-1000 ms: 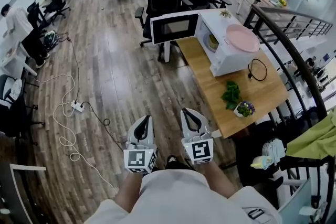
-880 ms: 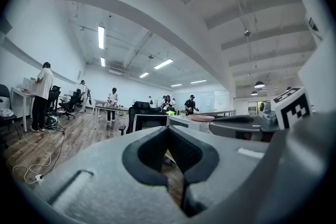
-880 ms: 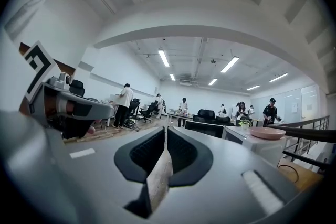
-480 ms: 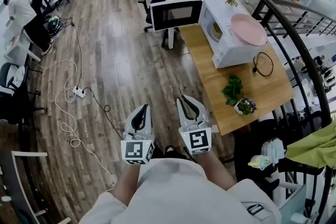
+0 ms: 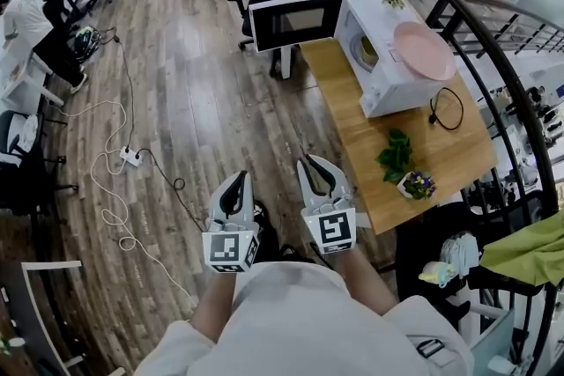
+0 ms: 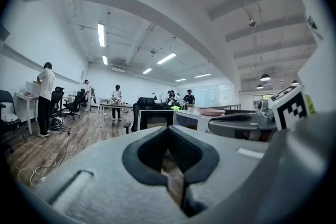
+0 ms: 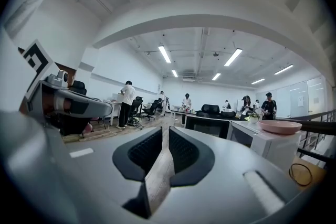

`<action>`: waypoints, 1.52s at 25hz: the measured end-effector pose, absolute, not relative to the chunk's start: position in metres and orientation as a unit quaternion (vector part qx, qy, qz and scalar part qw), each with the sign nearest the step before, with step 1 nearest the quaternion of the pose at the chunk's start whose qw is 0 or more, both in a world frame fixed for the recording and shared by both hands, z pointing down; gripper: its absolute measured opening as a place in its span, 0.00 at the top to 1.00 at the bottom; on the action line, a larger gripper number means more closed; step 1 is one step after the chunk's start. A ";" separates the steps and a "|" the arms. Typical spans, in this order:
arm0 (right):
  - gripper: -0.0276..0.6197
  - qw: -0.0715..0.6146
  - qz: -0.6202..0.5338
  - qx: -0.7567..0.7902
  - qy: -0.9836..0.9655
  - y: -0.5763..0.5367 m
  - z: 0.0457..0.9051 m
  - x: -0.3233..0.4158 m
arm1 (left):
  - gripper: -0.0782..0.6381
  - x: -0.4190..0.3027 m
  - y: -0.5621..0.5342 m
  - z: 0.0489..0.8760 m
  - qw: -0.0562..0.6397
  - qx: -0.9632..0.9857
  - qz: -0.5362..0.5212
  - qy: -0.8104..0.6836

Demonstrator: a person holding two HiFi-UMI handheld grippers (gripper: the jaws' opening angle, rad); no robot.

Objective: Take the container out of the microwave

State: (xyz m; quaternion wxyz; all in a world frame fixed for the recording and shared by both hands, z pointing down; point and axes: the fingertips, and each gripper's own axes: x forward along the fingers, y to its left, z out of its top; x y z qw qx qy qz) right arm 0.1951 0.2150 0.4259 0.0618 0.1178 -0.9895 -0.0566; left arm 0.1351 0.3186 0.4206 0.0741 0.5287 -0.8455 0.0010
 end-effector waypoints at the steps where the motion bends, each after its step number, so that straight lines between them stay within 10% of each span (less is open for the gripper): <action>1: 0.87 0.063 -0.059 0.118 -0.989 0.212 0.426 0.188 | 0.89 0.128 0.315 0.420 0.074 0.529 -0.001 -0.845; 38: 0.86 0.155 -0.061 0.220 -0.961 0.102 0.470 -0.023 | 0.89 -0.108 0.205 0.457 0.136 0.623 -0.021 -0.771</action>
